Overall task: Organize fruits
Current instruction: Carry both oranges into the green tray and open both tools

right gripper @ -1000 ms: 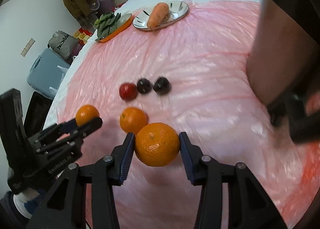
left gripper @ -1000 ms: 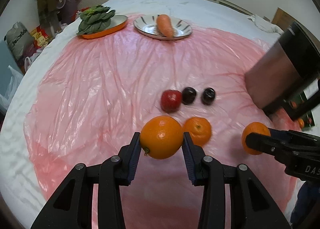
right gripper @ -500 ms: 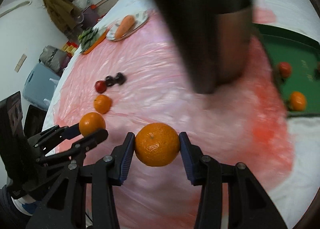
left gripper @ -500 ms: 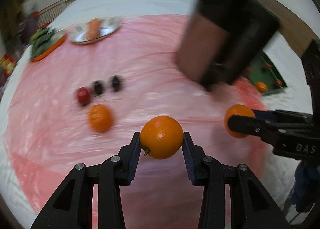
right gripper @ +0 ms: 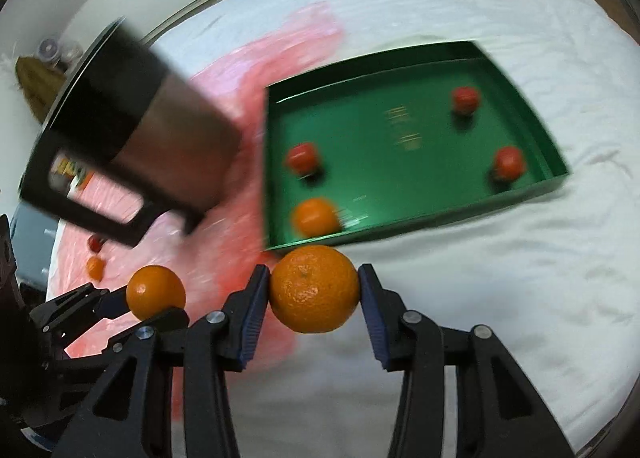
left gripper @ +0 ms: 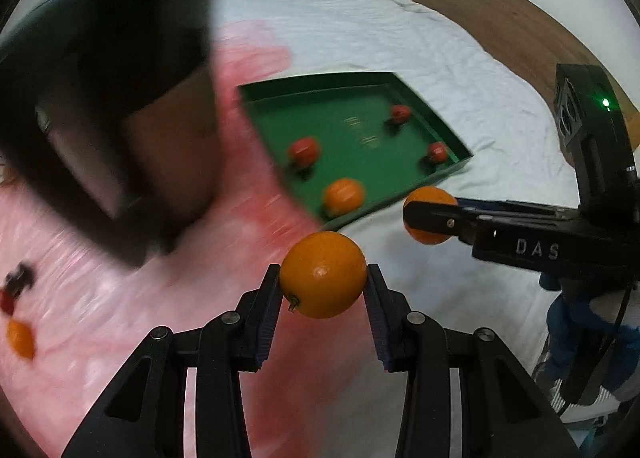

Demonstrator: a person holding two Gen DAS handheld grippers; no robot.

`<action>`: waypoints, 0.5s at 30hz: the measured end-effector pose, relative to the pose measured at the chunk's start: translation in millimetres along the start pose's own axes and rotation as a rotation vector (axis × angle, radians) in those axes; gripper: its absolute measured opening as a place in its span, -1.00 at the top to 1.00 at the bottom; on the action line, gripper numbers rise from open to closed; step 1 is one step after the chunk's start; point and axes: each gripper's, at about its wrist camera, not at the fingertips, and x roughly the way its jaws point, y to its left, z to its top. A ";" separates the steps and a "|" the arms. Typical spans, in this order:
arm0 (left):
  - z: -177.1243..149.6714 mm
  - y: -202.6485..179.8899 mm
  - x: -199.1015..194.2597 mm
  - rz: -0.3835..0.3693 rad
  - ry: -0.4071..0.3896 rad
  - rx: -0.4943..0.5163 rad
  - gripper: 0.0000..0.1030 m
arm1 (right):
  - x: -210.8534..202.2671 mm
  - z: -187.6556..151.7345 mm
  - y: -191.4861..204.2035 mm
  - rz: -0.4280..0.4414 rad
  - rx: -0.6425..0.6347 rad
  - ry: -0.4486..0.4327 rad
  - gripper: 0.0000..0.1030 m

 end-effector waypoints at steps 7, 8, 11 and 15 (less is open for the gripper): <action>53.6 -41.0 52.7 0.009 -0.011 0.010 0.31 | 5.6 32.9 -61.2 -0.033 0.008 -0.034 -0.62; 61.1 -44.6 61.0 0.021 -0.011 0.012 0.31 | 8.7 38.5 -66.7 -0.039 -0.001 -0.040 -0.62; 76.2 -50.9 82.8 0.047 -0.003 0.013 0.31 | 21.2 58.5 -83.5 -0.049 -0.022 -0.048 -0.62; 86.6 -55.1 109.0 0.081 0.012 0.027 0.31 | 35.5 77.1 -100.3 -0.068 -0.060 -0.053 -0.62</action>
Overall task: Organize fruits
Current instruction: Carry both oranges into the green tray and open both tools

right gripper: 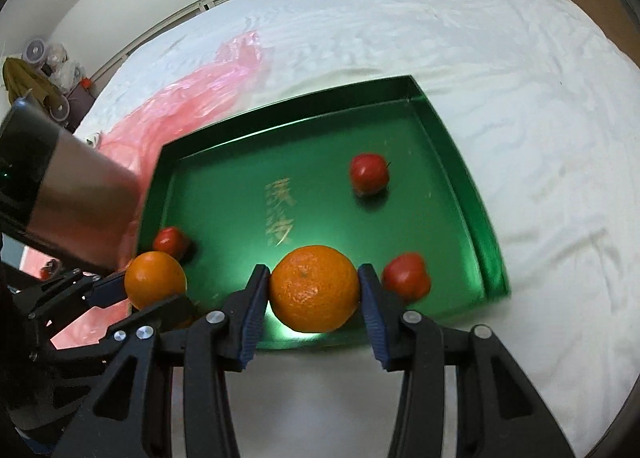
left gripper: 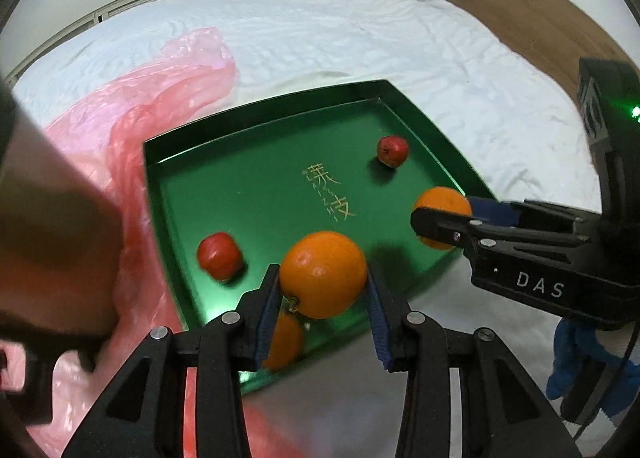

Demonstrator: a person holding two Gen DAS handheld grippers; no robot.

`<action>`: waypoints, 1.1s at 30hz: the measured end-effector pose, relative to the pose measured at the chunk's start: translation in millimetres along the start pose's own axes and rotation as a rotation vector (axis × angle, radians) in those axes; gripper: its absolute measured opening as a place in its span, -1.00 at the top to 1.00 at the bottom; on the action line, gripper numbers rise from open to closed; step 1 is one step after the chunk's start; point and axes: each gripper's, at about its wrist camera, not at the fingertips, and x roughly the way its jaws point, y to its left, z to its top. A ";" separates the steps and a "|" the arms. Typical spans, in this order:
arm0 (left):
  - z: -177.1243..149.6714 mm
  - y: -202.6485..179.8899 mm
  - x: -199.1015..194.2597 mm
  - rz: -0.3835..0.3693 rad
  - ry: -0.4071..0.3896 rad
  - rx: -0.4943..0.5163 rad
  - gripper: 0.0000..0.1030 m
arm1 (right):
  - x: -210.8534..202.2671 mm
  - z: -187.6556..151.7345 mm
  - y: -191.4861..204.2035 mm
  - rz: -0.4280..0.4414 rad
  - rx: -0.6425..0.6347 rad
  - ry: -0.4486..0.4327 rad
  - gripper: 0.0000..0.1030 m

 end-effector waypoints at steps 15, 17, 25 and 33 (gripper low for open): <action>0.4 -8.0 54.8 0.040 0.084 0.005 0.31 | 39.9 10.8 -17.9 -0.041 -0.084 0.016 -0.64; 0.5 -8.6 55.3 0.042 0.086 0.008 0.31 | 40.6 11.3 -18.6 -0.041 -0.083 0.017 -0.64; 4.7 -7.9 53.3 0.045 0.076 0.003 0.30 | 39.2 12.9 -11.8 -0.064 -0.101 0.032 -0.67; 2.1 -3.4 34.2 0.045 0.045 0.003 0.30 | 19.5 12.0 -4.0 -0.093 -0.118 0.005 -0.96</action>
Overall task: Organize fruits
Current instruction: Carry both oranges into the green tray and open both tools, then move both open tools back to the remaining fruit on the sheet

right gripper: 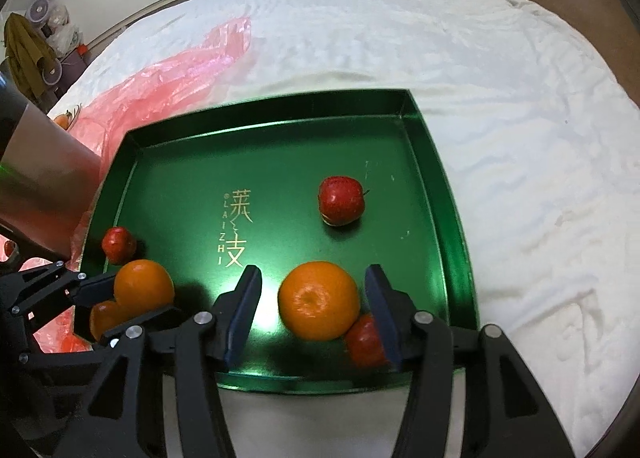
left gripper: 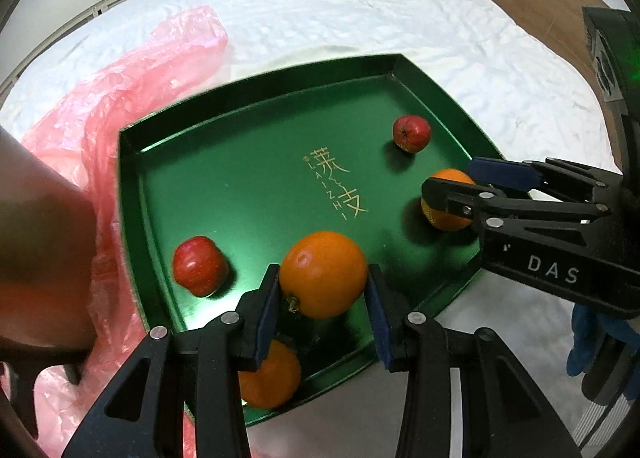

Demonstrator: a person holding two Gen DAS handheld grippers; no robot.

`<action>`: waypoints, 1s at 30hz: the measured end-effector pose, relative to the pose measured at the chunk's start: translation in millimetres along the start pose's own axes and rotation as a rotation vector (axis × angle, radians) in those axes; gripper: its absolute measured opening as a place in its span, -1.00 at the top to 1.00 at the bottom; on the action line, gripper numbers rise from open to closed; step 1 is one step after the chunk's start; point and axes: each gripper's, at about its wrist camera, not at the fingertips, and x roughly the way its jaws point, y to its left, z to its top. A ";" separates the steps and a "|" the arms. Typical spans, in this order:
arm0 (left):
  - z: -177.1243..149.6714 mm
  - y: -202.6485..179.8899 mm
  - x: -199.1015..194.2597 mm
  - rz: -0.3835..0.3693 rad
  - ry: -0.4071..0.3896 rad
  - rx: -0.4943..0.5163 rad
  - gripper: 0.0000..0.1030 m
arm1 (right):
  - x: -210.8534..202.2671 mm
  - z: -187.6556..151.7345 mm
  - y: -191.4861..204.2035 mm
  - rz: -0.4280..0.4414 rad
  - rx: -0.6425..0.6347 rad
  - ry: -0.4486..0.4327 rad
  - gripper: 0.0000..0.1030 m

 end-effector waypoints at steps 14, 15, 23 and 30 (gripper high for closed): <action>-27.8 -2.5 -83.2 -0.029 -0.131 0.065 0.25 | -67.6 -17.5 30.8 -0.006 -0.006 -0.061 -0.96; -31.9 -2.2 -88.3 -0.030 -0.135 0.069 0.24 | -70.8 -21.5 33.6 0.001 0.000 -0.056 -0.96; -74.9 20.0 -125.6 -0.028 -0.131 0.064 0.18 | -87.0 -55.9 68.8 0.030 -0.011 -0.017 -0.96; -108.4 62.1 -147.0 0.001 -0.124 -0.002 0.18 | -94.1 -77.0 110.8 0.075 -0.029 0.007 -0.96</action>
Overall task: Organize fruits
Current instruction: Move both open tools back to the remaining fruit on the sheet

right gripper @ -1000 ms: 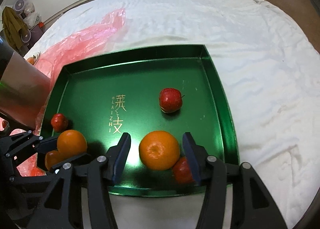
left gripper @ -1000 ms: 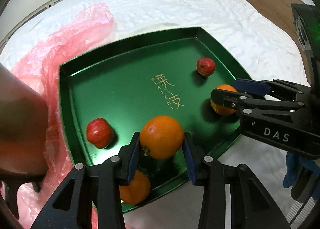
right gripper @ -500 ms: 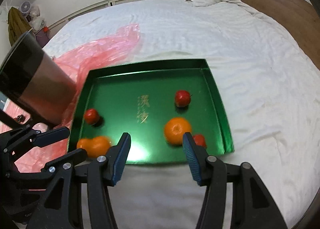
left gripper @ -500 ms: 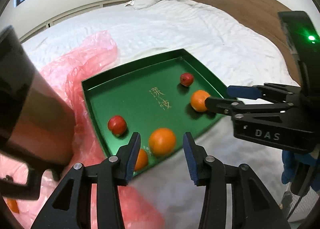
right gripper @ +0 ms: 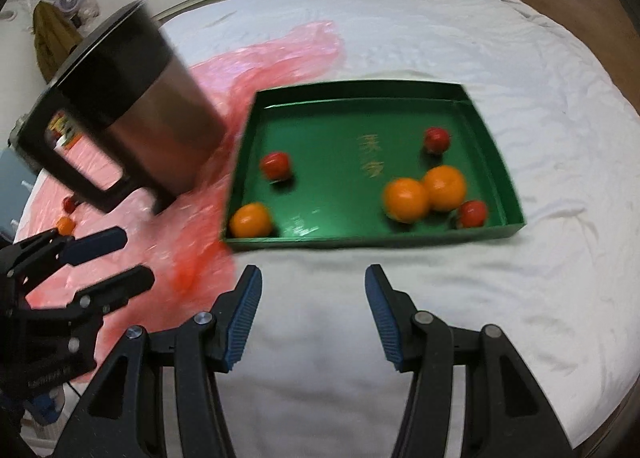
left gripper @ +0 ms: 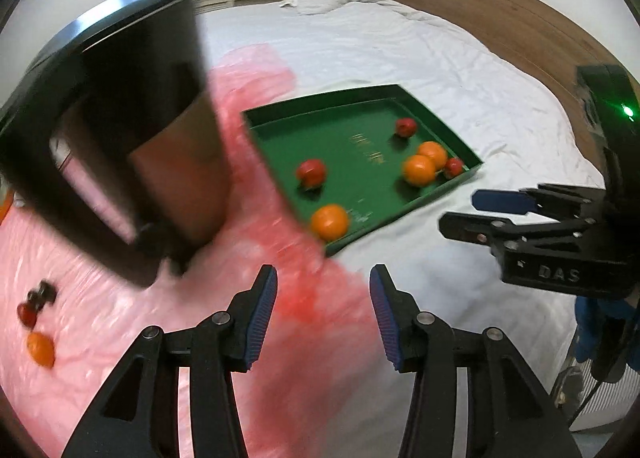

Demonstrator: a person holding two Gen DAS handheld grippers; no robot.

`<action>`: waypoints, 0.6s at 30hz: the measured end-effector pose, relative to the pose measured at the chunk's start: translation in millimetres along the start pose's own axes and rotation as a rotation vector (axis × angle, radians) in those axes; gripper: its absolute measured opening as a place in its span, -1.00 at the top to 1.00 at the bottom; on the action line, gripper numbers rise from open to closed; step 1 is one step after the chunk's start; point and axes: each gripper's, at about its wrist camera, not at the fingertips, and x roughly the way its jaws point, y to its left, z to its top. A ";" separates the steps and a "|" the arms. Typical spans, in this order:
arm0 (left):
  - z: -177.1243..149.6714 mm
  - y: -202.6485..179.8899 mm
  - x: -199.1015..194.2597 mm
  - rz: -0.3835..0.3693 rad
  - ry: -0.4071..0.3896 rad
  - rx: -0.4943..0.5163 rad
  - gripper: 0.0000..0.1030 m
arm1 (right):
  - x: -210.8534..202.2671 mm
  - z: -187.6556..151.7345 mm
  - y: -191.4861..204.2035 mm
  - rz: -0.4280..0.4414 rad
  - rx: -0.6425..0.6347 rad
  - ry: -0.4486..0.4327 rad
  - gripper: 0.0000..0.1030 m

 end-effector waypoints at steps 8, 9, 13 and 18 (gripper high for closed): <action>-40.0 62.6 -35.8 0.079 0.008 -0.089 0.18 | 4.5 -23.0 72.3 0.085 -0.082 0.044 -0.96; -43.7 68.7 -38.3 0.089 0.009 -0.098 0.18 | 5.5 -25.2 82.4 0.097 -0.095 0.050 -0.96; -61.6 97.9 -52.6 0.131 0.016 -0.146 0.17 | 9.9 -30.5 122.3 0.141 -0.156 0.074 -0.96; -91.0 137.1 -73.0 0.185 0.032 -0.238 0.16 | 17.7 -36.2 177.4 0.214 -0.259 0.111 -0.96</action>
